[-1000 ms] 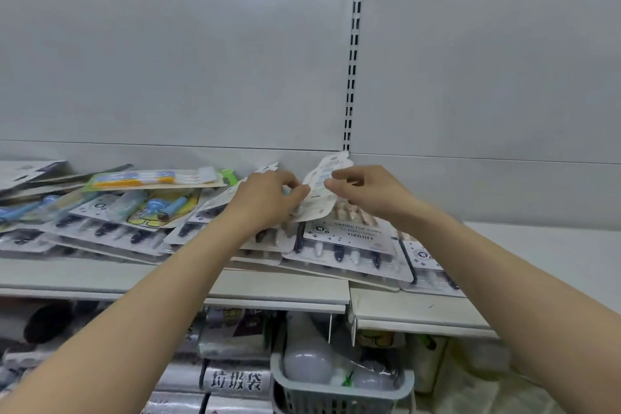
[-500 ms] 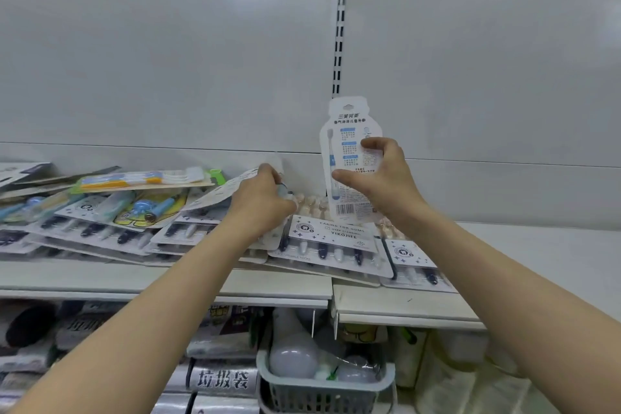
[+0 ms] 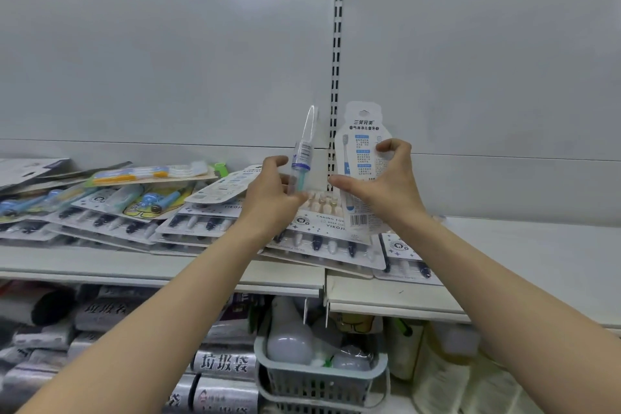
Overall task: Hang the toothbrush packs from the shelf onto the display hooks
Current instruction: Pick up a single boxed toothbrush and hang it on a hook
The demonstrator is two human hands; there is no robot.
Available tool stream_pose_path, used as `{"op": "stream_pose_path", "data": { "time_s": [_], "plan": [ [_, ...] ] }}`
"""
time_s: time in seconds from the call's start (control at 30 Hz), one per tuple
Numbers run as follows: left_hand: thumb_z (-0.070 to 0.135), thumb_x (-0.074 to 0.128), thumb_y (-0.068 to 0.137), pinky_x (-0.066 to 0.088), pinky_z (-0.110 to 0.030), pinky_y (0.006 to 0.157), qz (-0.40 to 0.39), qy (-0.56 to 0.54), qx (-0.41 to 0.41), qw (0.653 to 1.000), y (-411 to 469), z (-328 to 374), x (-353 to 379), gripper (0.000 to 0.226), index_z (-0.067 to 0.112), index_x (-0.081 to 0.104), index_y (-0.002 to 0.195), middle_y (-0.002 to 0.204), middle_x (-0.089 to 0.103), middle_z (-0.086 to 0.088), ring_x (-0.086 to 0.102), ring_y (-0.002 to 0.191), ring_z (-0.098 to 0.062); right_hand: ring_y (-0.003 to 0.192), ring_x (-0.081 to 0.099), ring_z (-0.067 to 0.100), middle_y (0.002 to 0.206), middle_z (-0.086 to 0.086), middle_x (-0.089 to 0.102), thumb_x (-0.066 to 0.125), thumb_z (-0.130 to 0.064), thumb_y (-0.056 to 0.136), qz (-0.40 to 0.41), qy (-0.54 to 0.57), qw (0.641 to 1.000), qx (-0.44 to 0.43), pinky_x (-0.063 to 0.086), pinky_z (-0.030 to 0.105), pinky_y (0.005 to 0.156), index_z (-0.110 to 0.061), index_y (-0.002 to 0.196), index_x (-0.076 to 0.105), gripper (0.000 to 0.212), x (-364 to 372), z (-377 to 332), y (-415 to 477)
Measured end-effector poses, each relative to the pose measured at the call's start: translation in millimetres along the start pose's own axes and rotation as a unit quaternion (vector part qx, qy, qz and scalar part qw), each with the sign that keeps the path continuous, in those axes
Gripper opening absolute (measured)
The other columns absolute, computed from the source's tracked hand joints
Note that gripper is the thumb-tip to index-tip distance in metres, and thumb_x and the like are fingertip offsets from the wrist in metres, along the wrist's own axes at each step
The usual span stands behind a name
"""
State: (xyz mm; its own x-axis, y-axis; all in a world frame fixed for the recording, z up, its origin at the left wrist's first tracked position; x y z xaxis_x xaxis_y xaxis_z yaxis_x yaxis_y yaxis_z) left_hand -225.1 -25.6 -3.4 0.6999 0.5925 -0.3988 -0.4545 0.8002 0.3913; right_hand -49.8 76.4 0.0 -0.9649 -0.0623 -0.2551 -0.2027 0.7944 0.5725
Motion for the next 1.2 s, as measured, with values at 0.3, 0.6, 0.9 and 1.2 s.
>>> {"op": "stream_pose_path", "data": {
  "time_s": [0.3, 0.6, 0.9, 1.2],
  "plan": [
    [0.015, 0.077, 0.083, 0.051, -0.028, 0.092, 0.030, -0.057, -0.011, 0.998, -19.3, -6.2, -10.9, 0.051, 0.019, 0.056, 0.130, 0.114, 0.065, 0.007, 0.062, 0.106, -0.012, 0.113, 0.056, 0.016, 0.127, -0.002, 0.045, 0.090, -0.053, 0.053, -0.011, -0.027, 1.000, -0.005, 0.053, 0.032, 0.093, -0.028, 0.120, 0.030, 0.093, 19.1, -10.1, -11.3],
    [0.016, 0.075, 0.086, 0.054, -0.035, 0.088, 0.042, -0.118, -0.011, 0.992, -46.9, -36.5, -103.9, 0.052, 0.019, 0.052, 0.132, 0.119, 0.066, 0.000, 0.065, 0.104, -0.015, 0.113, 0.059, 0.010, 0.128, -0.003, 0.053, 0.085, -0.038, 0.065, -0.106, 0.231, 0.965, 0.063, 0.049, 0.029, 0.091, -0.027, 0.156, 0.015, 0.115, 91.4, -84.5, -36.6],
    [0.013, 0.076, 0.085, 0.057, -0.038, 0.090, 0.070, -0.152, -0.010, 0.986, -93.7, -100.0, -282.6, 0.046, 0.022, 0.052, 0.124, 0.113, 0.070, -0.001, 0.068, 0.103, -0.018, 0.072, 0.067, 0.016, 0.081, 0.001, 0.065, 0.067, -0.027, 0.073, -0.231, 0.435, 0.862, 0.122, 0.056, 0.031, 0.058, -0.014, 0.102, 0.051, 0.036, 284.3, -195.0, -129.1],
    [0.018, 0.079, 0.082, 0.056, -0.039, 0.092, 0.134, -0.102, -0.011, 0.986, -130.3, -163.8, -451.9, 0.050, 0.023, 0.053, 0.124, 0.109, 0.069, 0.003, 0.068, 0.099, -0.014, 0.083, 0.072, 0.025, 0.096, 0.016, 0.073, 0.053, -0.041, 0.091, -0.331, 0.476, 0.796, 0.178, 0.060, 0.030, 0.072, -0.006, 0.104, 0.074, 0.043, 453.1, -290.8, -208.4]
  ]
}}
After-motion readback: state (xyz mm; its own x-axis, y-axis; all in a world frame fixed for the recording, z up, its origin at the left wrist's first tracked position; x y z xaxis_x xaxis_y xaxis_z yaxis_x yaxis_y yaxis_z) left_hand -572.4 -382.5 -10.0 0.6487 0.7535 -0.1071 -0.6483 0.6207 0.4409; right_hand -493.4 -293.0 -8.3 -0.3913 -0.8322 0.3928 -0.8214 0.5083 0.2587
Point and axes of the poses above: each hand's wrist, its own y-axis towards the middle knuckle, its own x-axis out of the palm, z = x × y, the point moved 2 cm from there along y, towards the middle knuckle
